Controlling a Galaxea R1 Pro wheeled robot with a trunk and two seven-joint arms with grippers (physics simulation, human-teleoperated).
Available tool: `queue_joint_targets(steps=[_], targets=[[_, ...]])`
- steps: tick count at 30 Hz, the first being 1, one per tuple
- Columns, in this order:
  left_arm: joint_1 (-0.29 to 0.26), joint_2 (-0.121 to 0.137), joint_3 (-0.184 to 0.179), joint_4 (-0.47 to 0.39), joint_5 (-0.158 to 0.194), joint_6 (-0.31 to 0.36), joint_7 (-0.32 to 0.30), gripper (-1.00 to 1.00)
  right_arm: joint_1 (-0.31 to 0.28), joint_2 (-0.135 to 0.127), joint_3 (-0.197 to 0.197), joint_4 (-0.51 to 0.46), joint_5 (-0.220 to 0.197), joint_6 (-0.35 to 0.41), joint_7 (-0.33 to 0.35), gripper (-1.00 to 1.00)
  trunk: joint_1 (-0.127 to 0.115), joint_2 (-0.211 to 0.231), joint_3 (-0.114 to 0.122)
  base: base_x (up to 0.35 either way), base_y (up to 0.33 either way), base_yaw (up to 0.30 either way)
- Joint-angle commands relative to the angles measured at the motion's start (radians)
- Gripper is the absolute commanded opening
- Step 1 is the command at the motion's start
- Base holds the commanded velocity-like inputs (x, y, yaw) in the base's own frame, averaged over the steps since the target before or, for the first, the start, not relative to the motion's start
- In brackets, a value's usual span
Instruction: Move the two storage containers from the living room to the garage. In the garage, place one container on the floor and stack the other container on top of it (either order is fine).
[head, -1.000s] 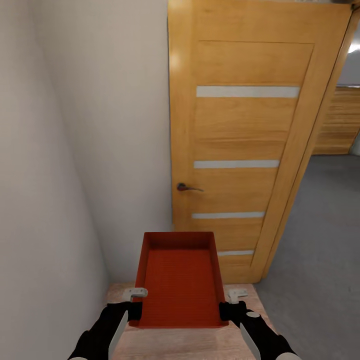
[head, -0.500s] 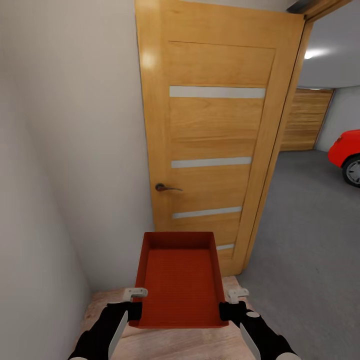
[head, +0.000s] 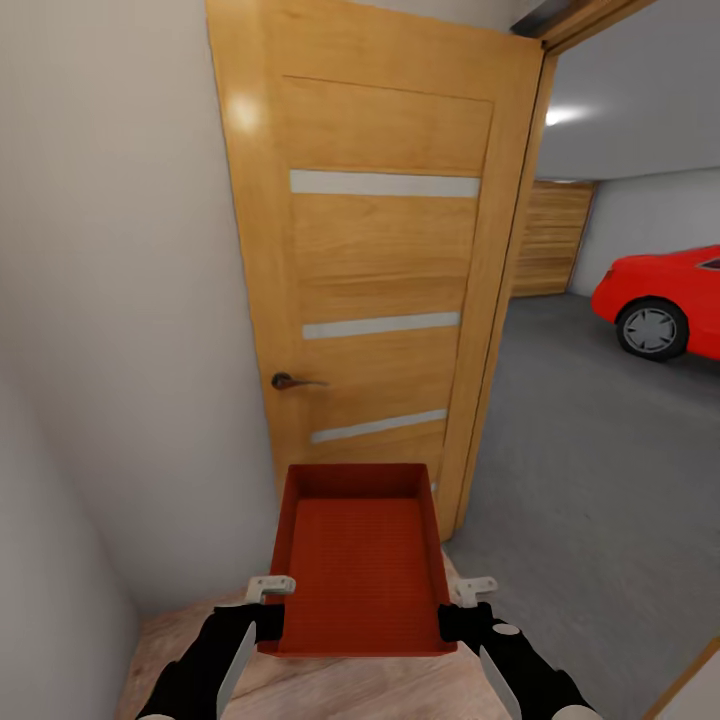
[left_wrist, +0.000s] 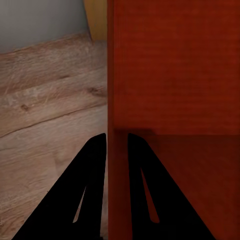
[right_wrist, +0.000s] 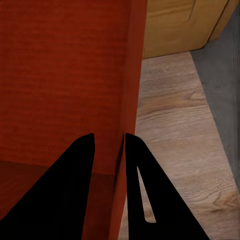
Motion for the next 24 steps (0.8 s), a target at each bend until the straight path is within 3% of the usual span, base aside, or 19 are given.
queue_joint_targets(steps=[1,7,19,24], targets=[[-0.001,0.003,0.003,-0.023,-0.047,0.007,0.017,-1.00,0.000,-0.001,0.024,0.001,0.018,0.007,0.003,-1.00,0.001,-0.002,-0.002,0.184,0.210,-0.275],[-0.001,0.003,0.003,-0.023,-0.047,0.007,0.017,-1.00,0.000,-0.001,0.024,0.001,0.018,0.007,0.003,-1.00,0.001,-0.002,-0.002,0.166,0.167,-0.275],[-0.001,0.003,0.004,-0.023,-0.047,0.007,0.017,-1.00,0.000,-0.001,0.024,0.001,0.018,0.007,0.003,-1.00,0.001,-0.002,-0.002,0.008,0.010,-0.275],[-0.001,0.003,0.004,-0.023,-0.047,0.007,0.017,-1.00,0.000,-0.001,0.024,0.001,0.018,0.007,0.003,-1.00,0.001,-0.002,-0.002,0.000,0.184,-0.275]])
